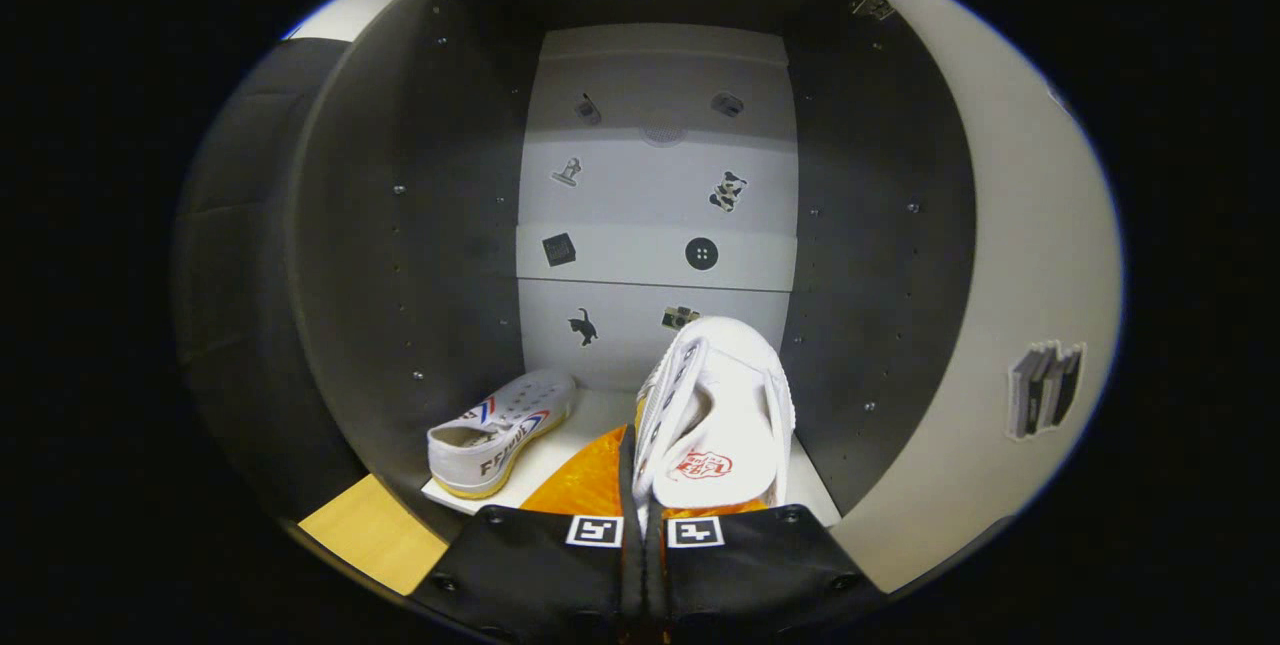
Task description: Open the shoe cabinet door, grab the shoes and put them into the shoe cabinet, then close the shoe cabinet door.
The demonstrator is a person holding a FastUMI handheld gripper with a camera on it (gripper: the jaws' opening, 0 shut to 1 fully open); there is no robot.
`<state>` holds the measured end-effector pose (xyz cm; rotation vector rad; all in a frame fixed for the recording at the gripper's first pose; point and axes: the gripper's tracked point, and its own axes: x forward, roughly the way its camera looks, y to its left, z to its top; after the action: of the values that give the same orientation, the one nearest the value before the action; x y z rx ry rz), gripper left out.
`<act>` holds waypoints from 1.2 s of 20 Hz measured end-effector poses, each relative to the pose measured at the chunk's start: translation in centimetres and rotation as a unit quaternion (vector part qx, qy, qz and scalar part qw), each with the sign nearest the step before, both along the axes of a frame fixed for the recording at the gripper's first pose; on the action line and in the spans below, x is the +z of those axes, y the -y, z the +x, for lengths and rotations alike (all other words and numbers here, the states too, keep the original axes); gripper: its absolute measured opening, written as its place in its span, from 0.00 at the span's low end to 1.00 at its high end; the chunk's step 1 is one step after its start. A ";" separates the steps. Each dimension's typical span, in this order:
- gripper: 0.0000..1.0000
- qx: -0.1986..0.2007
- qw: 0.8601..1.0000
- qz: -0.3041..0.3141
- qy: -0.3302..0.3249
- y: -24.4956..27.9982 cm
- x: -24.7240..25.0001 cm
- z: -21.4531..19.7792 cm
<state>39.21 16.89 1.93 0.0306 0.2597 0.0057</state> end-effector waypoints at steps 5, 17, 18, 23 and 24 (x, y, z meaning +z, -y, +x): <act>0.02 -0.012 0.999 -0.008 -0.032 0.7 -2.8 4.8; 0.02 -0.004 0.996 -0.013 -0.092 -0.2 -6.6 11.1; 0.02 -0.007 0.995 -0.012 -0.095 0.0 -6.7 11.5; 0.06 -0.018 0.993 0.002 -0.116 0.2 -7.8 12.1; 0.08 -0.022 0.993 -0.001 -0.120 0.6 -7.9 11.9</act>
<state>51.10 16.32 -5.92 0.0352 0.4991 -0.0426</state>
